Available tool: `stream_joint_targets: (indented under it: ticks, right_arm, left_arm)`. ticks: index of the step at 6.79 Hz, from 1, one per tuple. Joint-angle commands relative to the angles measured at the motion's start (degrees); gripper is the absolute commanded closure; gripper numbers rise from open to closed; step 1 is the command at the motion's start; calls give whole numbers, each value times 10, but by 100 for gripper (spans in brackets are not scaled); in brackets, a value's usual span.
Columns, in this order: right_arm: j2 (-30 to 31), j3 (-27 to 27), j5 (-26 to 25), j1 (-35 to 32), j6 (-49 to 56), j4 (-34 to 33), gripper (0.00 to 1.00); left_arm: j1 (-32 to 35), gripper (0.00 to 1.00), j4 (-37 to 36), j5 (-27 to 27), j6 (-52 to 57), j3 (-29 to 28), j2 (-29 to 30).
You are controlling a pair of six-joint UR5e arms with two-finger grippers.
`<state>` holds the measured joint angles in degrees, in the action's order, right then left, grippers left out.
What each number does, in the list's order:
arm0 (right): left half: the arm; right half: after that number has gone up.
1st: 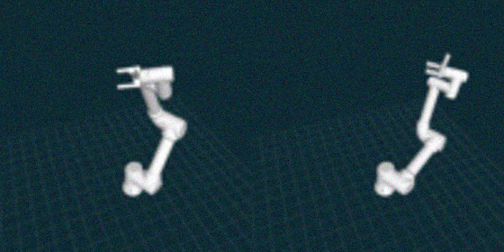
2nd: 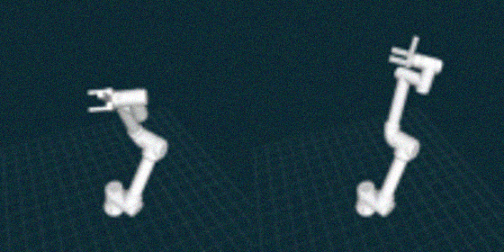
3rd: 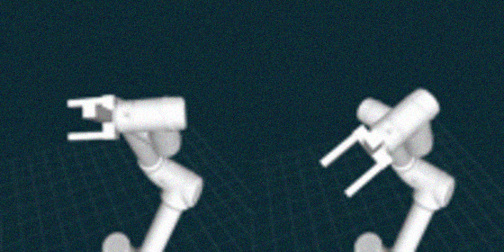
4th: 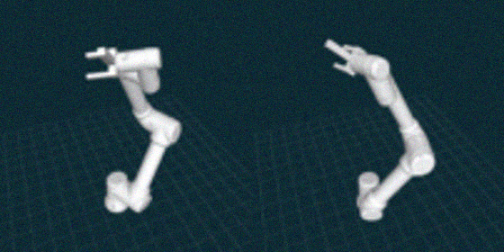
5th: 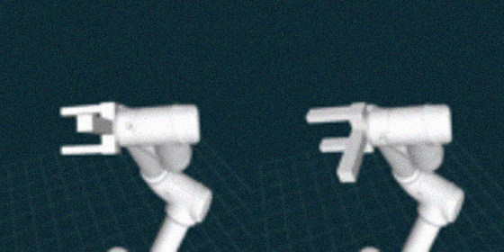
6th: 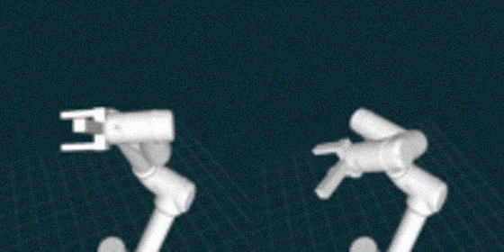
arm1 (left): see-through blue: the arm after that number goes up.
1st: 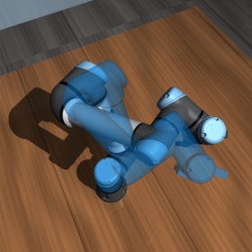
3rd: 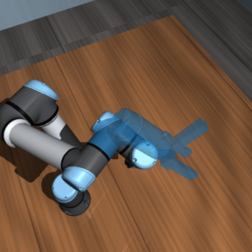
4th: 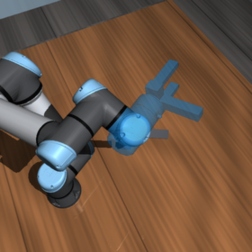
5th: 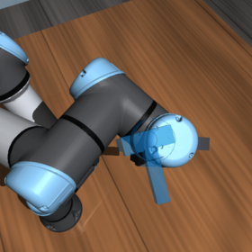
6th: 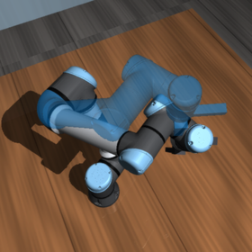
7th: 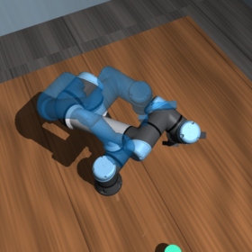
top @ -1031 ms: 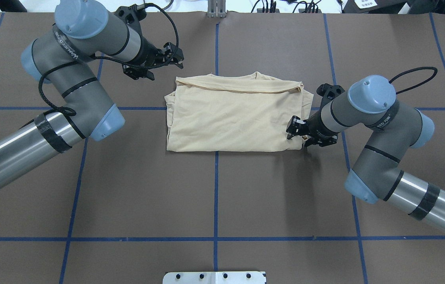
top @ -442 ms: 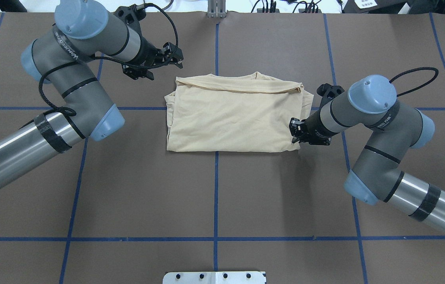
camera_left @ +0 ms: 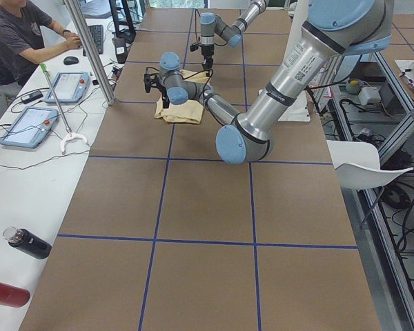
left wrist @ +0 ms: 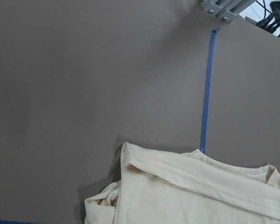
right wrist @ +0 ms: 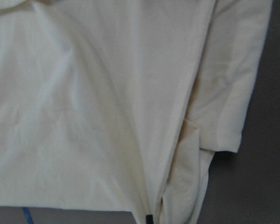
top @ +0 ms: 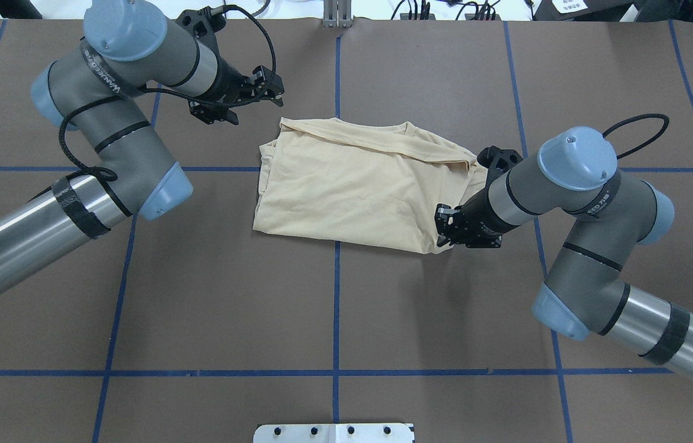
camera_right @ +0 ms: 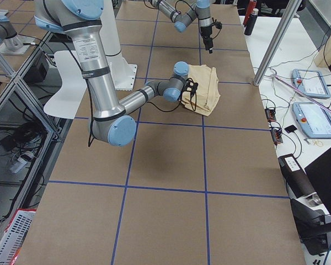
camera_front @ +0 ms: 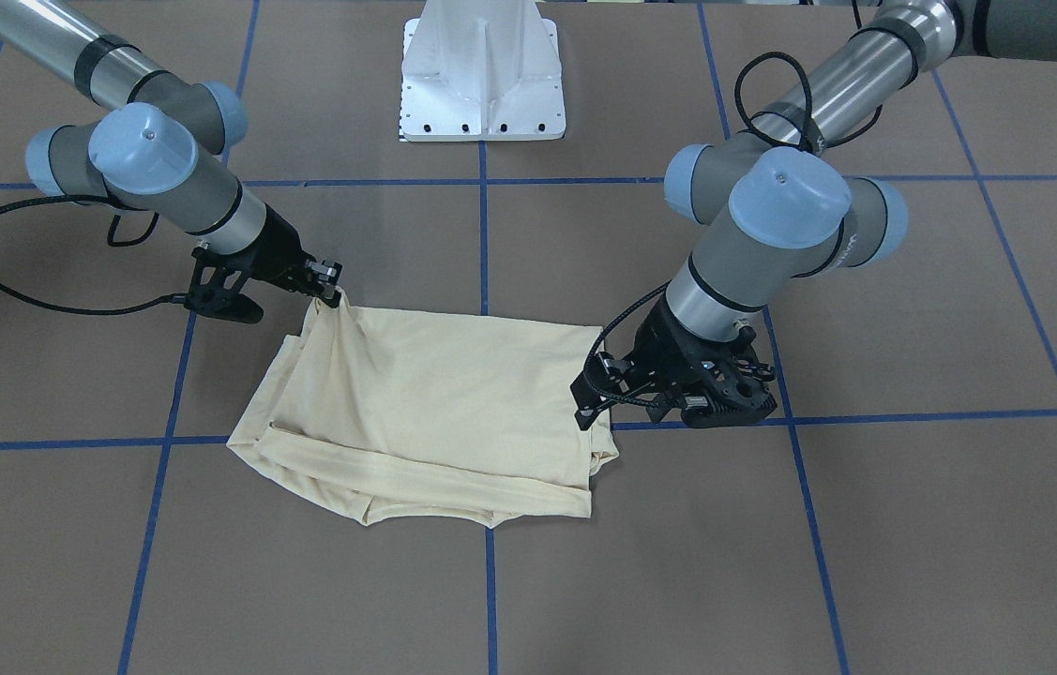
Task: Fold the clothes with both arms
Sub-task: 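Grasp the folded shirt's side edge nearest the right gripper and pull inward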
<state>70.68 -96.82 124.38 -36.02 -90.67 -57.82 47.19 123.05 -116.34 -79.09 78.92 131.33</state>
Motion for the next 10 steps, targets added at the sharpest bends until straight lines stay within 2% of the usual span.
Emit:
stream_joint_targets:
  ticks: [1, 5, 6, 7, 8, 10]
  right_arm:
    - [-4, -29, 6, 36, -44, 0, 100]
    - [0, -21, 3, 38, -45, 0, 100]
    - [0, -23, 2, 38, -45, 1, 50]
    - [1, -23, 1, 36, -45, 0, 10]
    - [3, -25, -9, 34, -45, 0, 0]
    - [4, -35, -7, 16, -43, 1, 0]
  left_arm:
    - [0, 1, 0, 0, 0, 4, -1]
    - [0, 1, 0, -2, 1, 6, 0]
    - [0, 1, 0, -3, 1, 7, -1]
    - [1, 1, 0, -4, 1, 8, -1]
    - [1, 1, 0, -4, 1, 8, -1]
    - [1, 1, 10, -6, 2, 20, -34]
